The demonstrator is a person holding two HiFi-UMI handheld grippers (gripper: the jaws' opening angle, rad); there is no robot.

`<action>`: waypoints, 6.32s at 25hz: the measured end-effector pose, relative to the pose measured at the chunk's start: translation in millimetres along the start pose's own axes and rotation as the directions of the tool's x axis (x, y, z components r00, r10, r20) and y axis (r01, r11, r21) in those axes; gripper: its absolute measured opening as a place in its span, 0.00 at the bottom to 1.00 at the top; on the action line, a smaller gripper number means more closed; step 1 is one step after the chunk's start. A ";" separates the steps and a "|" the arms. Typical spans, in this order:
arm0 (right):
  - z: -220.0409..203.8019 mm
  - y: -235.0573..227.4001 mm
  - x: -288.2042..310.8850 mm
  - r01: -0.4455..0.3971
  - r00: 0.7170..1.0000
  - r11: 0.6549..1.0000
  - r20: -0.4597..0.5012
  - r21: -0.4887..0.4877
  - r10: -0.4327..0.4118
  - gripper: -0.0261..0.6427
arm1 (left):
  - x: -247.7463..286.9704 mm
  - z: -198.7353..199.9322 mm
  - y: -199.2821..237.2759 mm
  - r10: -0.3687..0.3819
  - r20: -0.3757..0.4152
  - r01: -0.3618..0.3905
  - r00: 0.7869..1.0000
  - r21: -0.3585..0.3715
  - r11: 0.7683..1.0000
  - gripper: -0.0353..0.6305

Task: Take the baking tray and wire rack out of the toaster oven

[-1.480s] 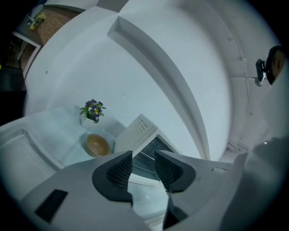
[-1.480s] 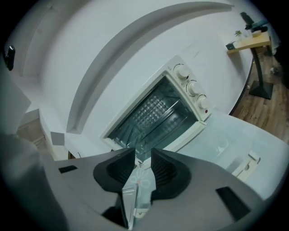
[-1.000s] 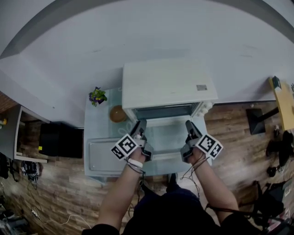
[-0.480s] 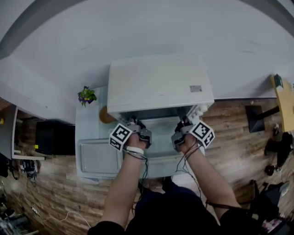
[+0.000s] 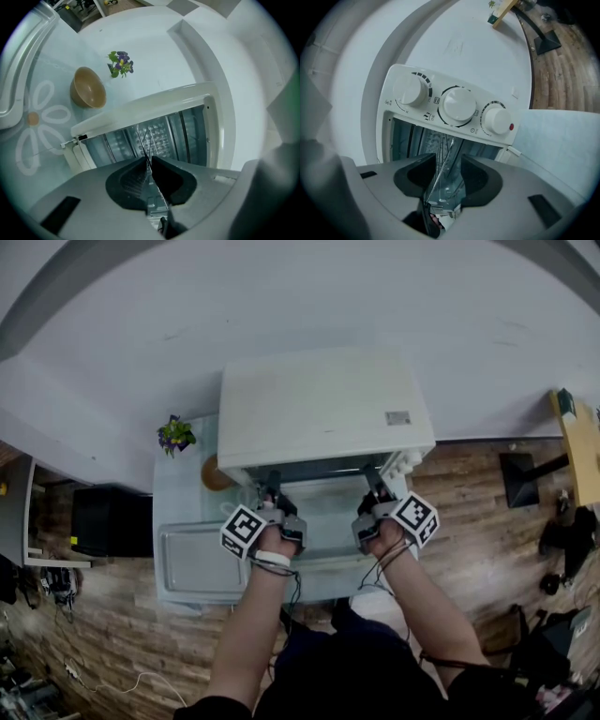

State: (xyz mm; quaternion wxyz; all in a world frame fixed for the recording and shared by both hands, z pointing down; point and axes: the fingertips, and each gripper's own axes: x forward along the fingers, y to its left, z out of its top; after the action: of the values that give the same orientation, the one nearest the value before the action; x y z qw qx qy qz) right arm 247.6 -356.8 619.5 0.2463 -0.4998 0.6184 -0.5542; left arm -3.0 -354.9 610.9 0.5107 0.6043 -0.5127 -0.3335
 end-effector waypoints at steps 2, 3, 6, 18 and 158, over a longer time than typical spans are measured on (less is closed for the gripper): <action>1.7 -3.5 -10.0 0.006 1.000 1.000 0.017 0.011 -0.006 0.30 | -10.1 -3.4 0.9 0.003 -0.010 -0.003 1.000 -0.002 1.000 0.11; 2.4 -4.8 -14.5 0.007 1.000 1.000 0.023 0.016 -0.008 0.30 | -15.4 -5.4 1.7 0.009 -0.016 -0.009 1.000 -0.002 1.000 0.11; 4.1 -6.1 -23.6 0.002 0.999 1.000 0.034 0.029 -0.003 0.29 | -32.6 -12.3 3.3 0.023 -0.037 -0.023 0.999 -0.003 1.000 0.11; -5.7 -10.4 -37.5 -0.019 1.000 0.999 0.013 0.041 0.018 0.07 | -82.8 -34.6 5.5 0.014 -0.124 -0.016 0.992 -0.017 1.000 0.11; -449.8 53.4 -72.6 -0.103 0.885 0.486 -0.303 -0.868 -0.354 0.35 | -431.8 264.6 202.8 0.616 0.052 -0.484 0.786 0.671 0.561 0.42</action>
State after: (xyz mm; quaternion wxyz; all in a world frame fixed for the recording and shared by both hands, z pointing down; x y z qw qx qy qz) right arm -129.5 -100.6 670.7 -0.2287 -0.4592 0.8102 -0.2834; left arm -413.6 -3.5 685.5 0.3912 0.5796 -0.7074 0.1030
